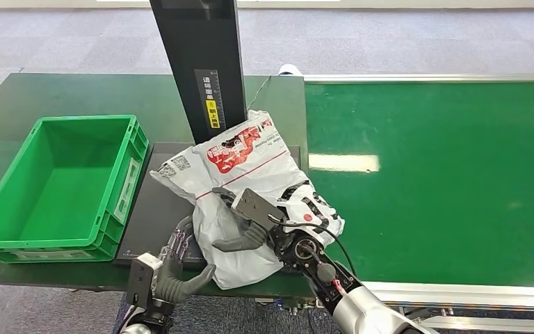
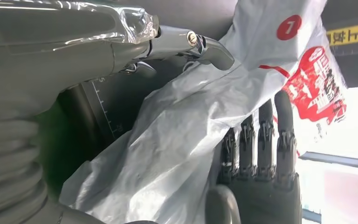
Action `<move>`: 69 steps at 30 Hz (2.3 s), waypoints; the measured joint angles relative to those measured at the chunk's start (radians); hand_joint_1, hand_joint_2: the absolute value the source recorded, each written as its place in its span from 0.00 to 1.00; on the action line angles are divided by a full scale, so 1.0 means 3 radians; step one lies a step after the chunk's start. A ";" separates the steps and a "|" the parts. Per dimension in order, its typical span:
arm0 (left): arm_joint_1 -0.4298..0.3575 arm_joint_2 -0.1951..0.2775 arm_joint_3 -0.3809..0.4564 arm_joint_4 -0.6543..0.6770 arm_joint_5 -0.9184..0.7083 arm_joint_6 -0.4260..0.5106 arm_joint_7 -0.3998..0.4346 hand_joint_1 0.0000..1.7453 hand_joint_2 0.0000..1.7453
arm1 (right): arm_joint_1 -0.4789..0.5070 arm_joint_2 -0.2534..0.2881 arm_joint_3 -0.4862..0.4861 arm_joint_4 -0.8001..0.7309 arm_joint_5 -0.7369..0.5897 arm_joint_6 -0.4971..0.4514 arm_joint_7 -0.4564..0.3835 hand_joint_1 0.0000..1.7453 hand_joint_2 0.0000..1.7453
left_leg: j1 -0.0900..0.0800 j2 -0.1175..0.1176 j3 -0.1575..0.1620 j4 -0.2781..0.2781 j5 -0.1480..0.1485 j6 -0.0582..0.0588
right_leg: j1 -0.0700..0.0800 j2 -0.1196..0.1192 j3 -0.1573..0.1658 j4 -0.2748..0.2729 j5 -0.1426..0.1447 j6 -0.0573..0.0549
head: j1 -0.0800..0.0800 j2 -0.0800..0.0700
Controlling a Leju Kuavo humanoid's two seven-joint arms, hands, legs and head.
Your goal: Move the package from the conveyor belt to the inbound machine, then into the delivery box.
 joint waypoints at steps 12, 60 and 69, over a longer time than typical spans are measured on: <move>0.0059 0.0000 0.0022 -0.0007 -0.0049 0.0022 -0.0077 0.00 1.00 | 0.0417 -0.0170 -0.0404 -0.0708 -0.0787 0.0498 -0.0837 0.00 1.00 | 0.0000 -0.0001 -0.0002 0.0000 -0.0001 0.0000 | 0.0000 -0.0001 0.0000 0.0000 -0.0001 0.0000 | 0.0001 0.0000; -0.0458 -0.0051 -0.1086 -0.0137 -0.4728 0.1992 0.1361 0.00 1.00 | 0.1482 0.0018 -0.1616 -0.2241 -0.0989 0.0715 -0.0615 0.00 1.00 | -0.0001 0.0001 -0.0003 0.0000 -0.0002 0.0000 | -0.0001 0.0000 -0.0002 -0.0001 -0.0001 0.0000 | 0.0000 0.0000; -0.0726 -0.0038 -0.1303 0.0666 -0.4938 0.1772 0.1437 0.00 1.00 | 0.1387 0.0026 -0.1634 -0.2023 -0.1112 0.0735 -0.0620 0.00 1.00 | 0.0000 0.0001 -0.0004 0.0000 -0.0002 0.0000 | 0.0000 0.0000 -0.0003 -0.0001 -0.0001 0.0000 | 0.0000 0.0000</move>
